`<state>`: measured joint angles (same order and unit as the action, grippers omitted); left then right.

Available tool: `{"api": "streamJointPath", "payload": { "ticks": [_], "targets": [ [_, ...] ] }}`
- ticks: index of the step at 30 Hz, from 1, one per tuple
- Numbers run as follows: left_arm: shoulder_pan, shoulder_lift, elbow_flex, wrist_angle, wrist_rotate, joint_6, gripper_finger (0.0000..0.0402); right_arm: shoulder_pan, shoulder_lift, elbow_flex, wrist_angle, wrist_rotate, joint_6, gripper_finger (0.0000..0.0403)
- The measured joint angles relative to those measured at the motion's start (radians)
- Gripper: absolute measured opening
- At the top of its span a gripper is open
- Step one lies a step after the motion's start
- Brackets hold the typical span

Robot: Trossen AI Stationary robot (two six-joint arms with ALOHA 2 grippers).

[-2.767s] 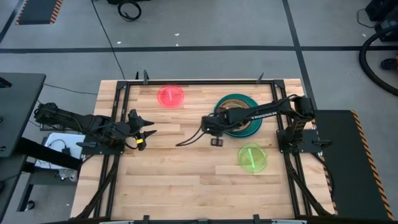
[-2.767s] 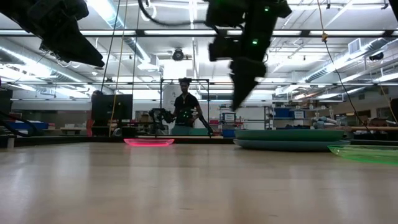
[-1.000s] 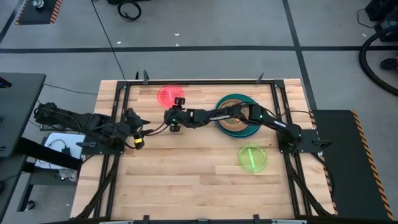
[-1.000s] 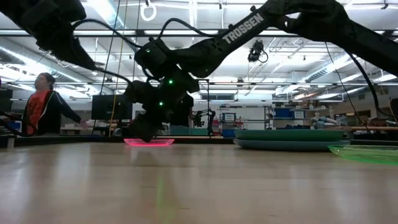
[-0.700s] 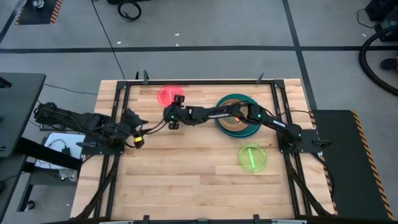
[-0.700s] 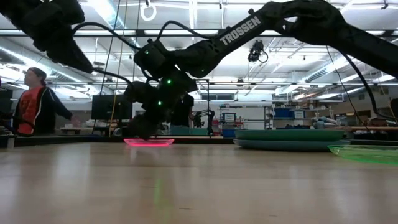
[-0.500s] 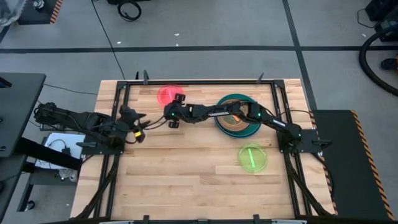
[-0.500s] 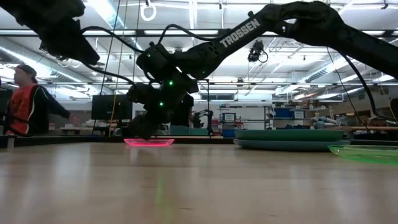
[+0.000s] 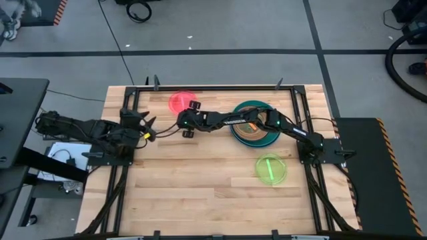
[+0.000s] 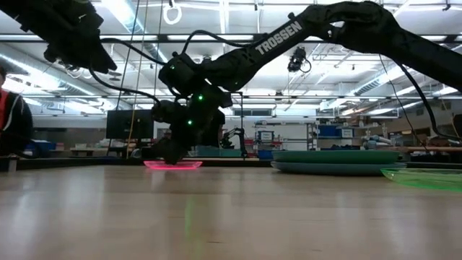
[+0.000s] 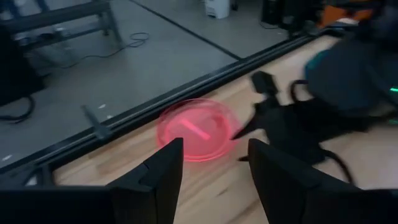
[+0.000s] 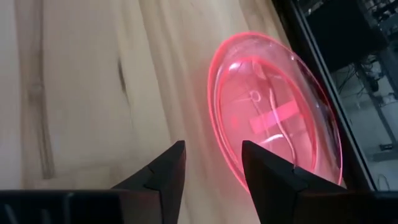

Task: Stack plastic plates
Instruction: Stack the pink plate on the orange plate

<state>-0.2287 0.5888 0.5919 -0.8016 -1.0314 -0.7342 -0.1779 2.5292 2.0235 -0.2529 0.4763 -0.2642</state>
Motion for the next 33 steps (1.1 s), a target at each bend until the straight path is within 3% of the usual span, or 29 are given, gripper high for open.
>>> {"api": "streamJointPath", "payload": {
  "ticks": [8, 16, 18, 23, 33],
  "targets": [
    [0.094, 0.0, 0.0, -0.138, 0.001, -0.073, 0.0161, 0.048, -0.065, -0.001, -0.187, 0.107, -0.09, 0.0165],
    [0.109, -0.001, 0.0, -0.139, 0.053, -0.072, 0.0144, 0.027, -0.147, -0.001, -0.37, 0.099, -0.265, 0.0165],
    [0.109, -0.001, 0.0, -0.139, 0.078, -0.072, 0.0144, 0.001, -0.154, -0.001, -0.387, 0.068, -0.309, 0.0165],
    [0.109, 0.0, 0.0, -0.135, 0.086, -0.072, 0.0144, -0.09, -0.153, -0.001, -0.384, -0.151, -0.479, 0.0164],
    [0.108, 0.0, 0.0, -0.132, 0.112, -0.066, 0.0144, -0.194, -0.149, -0.001, -0.386, -0.24, -0.776, 0.0164]
  ]
}}
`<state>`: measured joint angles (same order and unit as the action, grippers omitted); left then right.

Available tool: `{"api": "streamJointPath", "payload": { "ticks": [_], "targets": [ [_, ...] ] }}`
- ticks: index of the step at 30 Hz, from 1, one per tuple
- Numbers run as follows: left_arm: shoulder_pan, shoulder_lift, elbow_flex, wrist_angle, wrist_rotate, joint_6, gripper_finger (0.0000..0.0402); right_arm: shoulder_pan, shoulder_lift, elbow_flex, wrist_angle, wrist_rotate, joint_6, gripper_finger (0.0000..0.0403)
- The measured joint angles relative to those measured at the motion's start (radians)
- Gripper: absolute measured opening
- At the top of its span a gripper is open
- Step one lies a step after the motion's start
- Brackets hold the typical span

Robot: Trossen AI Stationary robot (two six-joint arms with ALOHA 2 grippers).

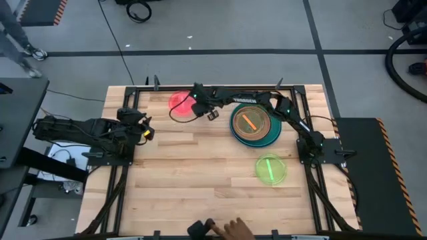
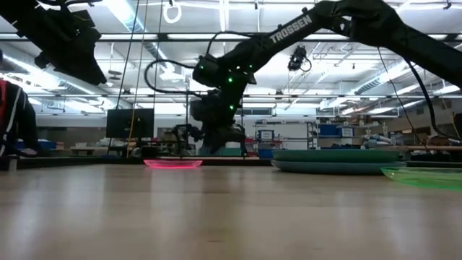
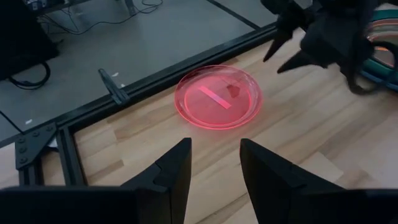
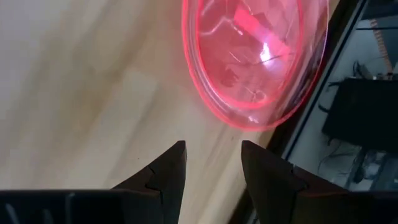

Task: Stack plastic plates
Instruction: Stack the pink plate on the orange plate

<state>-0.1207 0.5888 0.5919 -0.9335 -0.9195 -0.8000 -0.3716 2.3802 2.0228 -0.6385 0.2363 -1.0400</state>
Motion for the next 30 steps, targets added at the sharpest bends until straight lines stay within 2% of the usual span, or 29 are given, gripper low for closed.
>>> {"api": "streamJointPath", "payload": {
  "ticks": [4, 8, 15, 19, 30],
  "targets": [
    [0.0, 0.0, 0.0, 0.001, 0.0, 0.001, 0.0144, -0.022, 0.001, 0.0, -0.033, -0.028, -0.002, 0.0164],
    [0.0, 0.0, 0.0, 0.001, -0.002, 0.003, 0.0144, 0.008, 0.002, 0.0, -0.032, 0.005, 0.034, 0.0164],
    [0.0, 0.0, 0.0, 0.022, -0.022, 0.009, 0.0144, 0.066, 0.005, 0.05, 0.012, -0.037, 0.107, 0.0154],
    [0.0, 0.0, 0.0, 0.069, -0.023, 0.055, 0.0144, 0.088, 0.006, 0.06, 0.039, -0.09, 0.184, 0.0137],
    [0.011, 0.0, 0.0, 0.223, -0.023, 0.218, 0.0144, 0.116, 0.006, 0.06, 0.116, -0.111, 0.414, 0.0096]
  ]
}}
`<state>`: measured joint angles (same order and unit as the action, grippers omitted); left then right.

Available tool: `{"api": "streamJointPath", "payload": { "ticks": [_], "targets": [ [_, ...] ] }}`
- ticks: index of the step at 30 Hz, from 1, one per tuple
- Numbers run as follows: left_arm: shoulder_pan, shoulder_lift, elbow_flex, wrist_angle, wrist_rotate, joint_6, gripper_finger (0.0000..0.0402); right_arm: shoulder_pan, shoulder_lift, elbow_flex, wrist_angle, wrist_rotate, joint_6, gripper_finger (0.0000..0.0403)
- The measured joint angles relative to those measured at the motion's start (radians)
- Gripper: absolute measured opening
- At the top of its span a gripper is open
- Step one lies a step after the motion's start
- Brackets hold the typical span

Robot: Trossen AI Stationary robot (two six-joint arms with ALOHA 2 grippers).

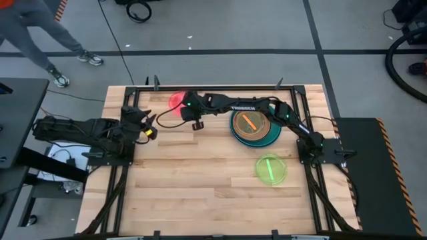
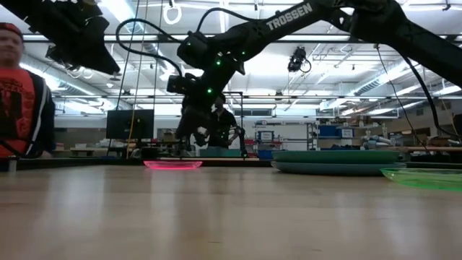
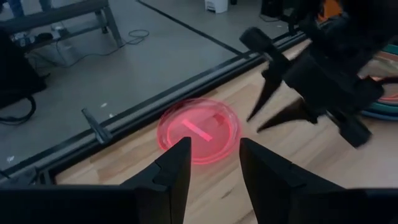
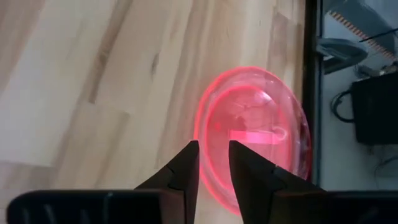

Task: Stack plastic plates
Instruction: Stack the pink plate on the orange plate

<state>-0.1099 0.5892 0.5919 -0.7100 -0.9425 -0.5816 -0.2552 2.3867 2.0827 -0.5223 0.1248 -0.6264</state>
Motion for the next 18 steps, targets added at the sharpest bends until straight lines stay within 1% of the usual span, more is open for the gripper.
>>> {"api": "streamJointPath", "payload": {
  "ticks": [5, 7, 10, 13, 18],
  "targets": [
    [0.046, 0.0, 0.0, 0.011, 0.0, 0.049, 0.0144, 0.043, 0.0, 0.0, 0.037, 0.028, 0.134, 0.0093],
    [0.064, 0.0, 0.0, 0.007, 0.01, 0.053, 0.0144, 0.055, 0.0, 0.004, 0.025, 0.051, 0.155, 0.0094],
    [0.089, 0.018, 0.0, 0.001, 0.033, 0.074, 0.0144, 0.063, 0.0, 0.012, -0.036, 0.123, 0.152, 0.0093],
    [0.114, 0.063, -0.004, 0.001, 0.046, 0.097, 0.0144, 0.062, -0.014, 0.012, -0.113, 0.173, 0.154, 0.0093],
    [0.179, 0.168, -0.012, 0.004, 0.048, 0.131, 0.0144, 0.064, -0.078, 0.012, -0.261, 0.176, 0.208, 0.009]
  ]
}}
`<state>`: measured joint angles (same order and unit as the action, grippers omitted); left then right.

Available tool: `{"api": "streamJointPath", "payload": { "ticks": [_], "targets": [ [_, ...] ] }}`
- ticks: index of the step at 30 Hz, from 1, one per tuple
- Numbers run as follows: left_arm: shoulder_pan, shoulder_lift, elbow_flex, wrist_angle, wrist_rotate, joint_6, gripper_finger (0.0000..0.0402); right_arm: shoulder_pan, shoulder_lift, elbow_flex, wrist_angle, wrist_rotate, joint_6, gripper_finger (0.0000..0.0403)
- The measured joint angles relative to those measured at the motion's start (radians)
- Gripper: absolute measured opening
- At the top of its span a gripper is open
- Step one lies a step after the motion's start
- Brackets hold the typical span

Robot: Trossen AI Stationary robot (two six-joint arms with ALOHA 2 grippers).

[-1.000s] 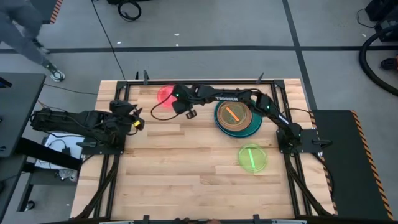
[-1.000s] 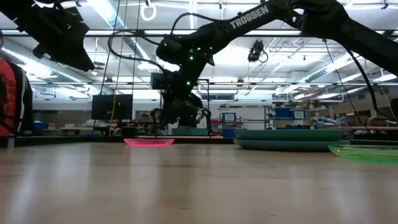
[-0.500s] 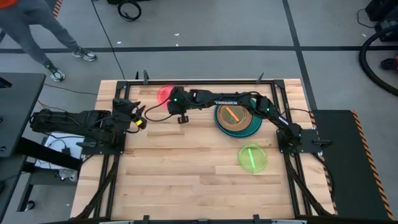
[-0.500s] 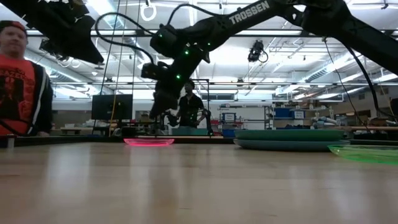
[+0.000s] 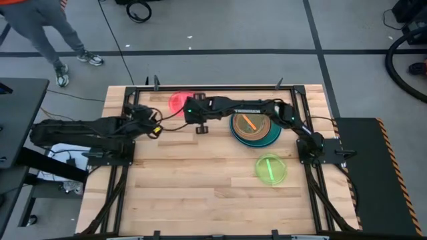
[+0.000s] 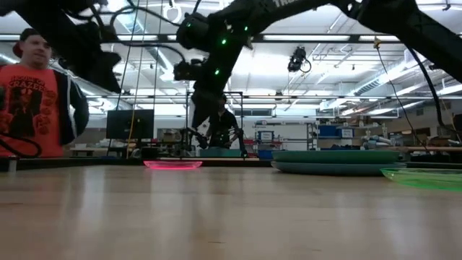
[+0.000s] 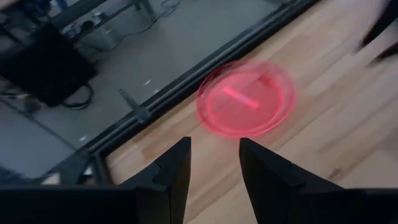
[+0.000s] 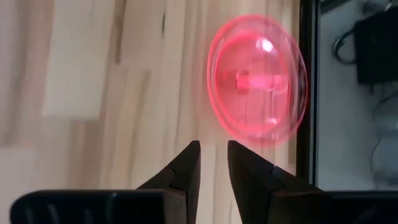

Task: Stack plastic plates
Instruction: Stack the pink plate on the orange plate

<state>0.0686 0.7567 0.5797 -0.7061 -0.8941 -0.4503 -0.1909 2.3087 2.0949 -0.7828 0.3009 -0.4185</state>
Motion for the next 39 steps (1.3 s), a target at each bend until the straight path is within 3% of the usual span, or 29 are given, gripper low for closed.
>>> {"api": "streamJointPath", "payload": {
  "ticks": [5, 12, 19, 30, 39],
  "targets": [
    [0.06, 0.091, 0.0, 0.042, 0.024, 0.081, 0.0144, -0.024, -0.066, 0.0, -0.23, 0.031, 0.113, 0.0085],
    [0.13, 0.25, 0.0, 0.225, 0.179, 0.229, 0.0144, -0.109, -0.134, -0.048, -0.433, 0.039, 0.263, 0.0082],
    [0.228, 0.39, 0.0, 0.35, 0.316, 0.35, 0.0144, -0.15, -0.226, -0.299, -0.337, 0.015, 0.273, 0.0077],
    [0.349, 0.625, 0.0, 0.541, 0.523, 0.731, 0.0144, -0.115, -0.452, -0.569, -0.111, 0.015, 0.266, 0.007],
    [0.401, 0.77, 0.001, 0.679, 0.533, 0.898, 0.0144, -0.075, -0.566, -0.674, -0.076, 0.015, 0.294, 0.007]
  ]
}}
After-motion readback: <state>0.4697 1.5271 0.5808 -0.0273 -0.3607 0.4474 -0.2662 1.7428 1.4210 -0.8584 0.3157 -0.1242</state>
